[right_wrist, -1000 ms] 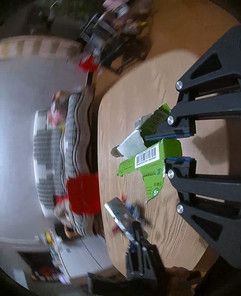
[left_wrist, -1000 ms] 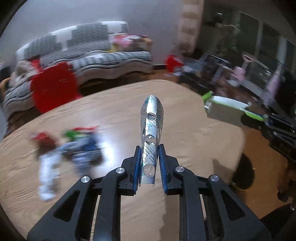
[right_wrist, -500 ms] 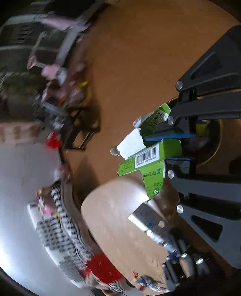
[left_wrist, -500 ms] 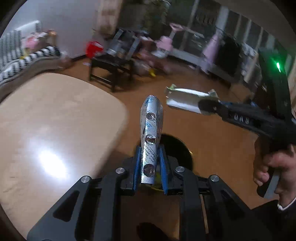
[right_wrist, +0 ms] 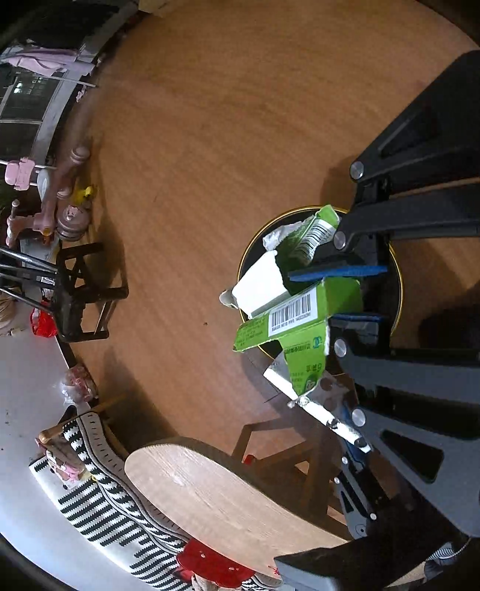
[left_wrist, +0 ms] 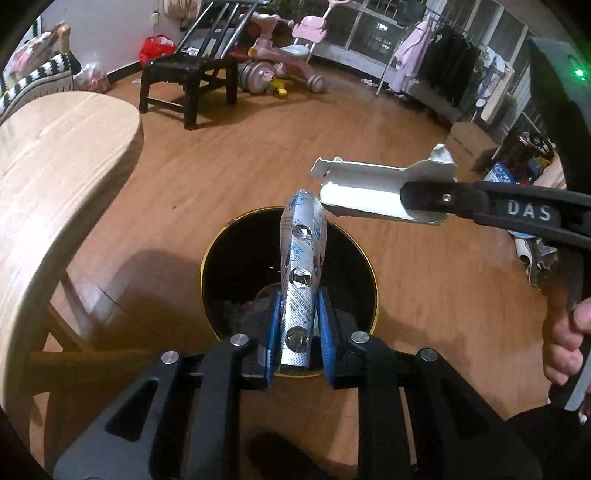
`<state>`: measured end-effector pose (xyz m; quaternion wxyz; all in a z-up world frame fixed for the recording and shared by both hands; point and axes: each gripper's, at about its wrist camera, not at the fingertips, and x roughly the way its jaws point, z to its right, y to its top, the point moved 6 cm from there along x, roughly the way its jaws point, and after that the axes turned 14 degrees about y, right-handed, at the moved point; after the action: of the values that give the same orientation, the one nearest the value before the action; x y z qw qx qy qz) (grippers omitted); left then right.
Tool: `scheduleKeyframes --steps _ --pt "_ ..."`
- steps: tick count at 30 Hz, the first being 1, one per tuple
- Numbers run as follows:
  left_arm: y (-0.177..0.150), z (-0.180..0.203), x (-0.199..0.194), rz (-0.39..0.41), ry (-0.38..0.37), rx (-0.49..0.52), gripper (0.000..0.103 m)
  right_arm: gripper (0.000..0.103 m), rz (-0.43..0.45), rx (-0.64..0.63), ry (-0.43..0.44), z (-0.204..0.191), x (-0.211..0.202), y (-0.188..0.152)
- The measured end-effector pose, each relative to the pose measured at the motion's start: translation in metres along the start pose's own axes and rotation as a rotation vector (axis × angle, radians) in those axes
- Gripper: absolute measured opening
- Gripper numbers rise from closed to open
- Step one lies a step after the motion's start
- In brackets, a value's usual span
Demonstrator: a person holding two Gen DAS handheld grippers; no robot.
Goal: Collect trash
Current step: 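Open both tools to drop the items and swing back toward the table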
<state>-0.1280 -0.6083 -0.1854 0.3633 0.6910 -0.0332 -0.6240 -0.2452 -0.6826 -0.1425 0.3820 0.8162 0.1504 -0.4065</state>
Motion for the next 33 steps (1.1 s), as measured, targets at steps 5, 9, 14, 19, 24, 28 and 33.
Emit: scheduleKeyframes --steps 5,9,14,19,24,28,33 --pt "0.0 0.001 0.009 -0.011 0.0 0.011 0.02 0.015 -0.011 0.003 -0.005 -0.002 0.006 0.006" --pt "-0.005 0.001 0.009 -0.018 -0.017 0.006 0.061 0.016 -0.029 0.022 -0.012 -0.002 0.012 0.007" --pt "-0.003 0.0 0.001 0.015 -0.02 0.012 0.068 0.069 0.002 0.006 -0.042 -0.004 0.007 0.01" --pt "-0.002 -0.015 -0.03 0.063 -0.006 -0.013 0.084 0.073 0.058 -0.014 -0.019 -0.024 -0.006 0.02" --pt "0.001 -0.059 -0.096 0.153 0.047 -0.082 0.094 0.085 0.154 -0.124 0.013 -0.084 -0.024 0.036" --pt "-0.007 -0.115 -0.153 0.23 0.149 -0.145 0.096 0.087 0.187 -0.198 0.1 -0.149 -0.03 0.039" --pt "-0.048 -0.208 -0.216 0.261 0.309 -0.247 0.096 0.087 0.172 -0.318 0.234 -0.256 -0.021 0.034"
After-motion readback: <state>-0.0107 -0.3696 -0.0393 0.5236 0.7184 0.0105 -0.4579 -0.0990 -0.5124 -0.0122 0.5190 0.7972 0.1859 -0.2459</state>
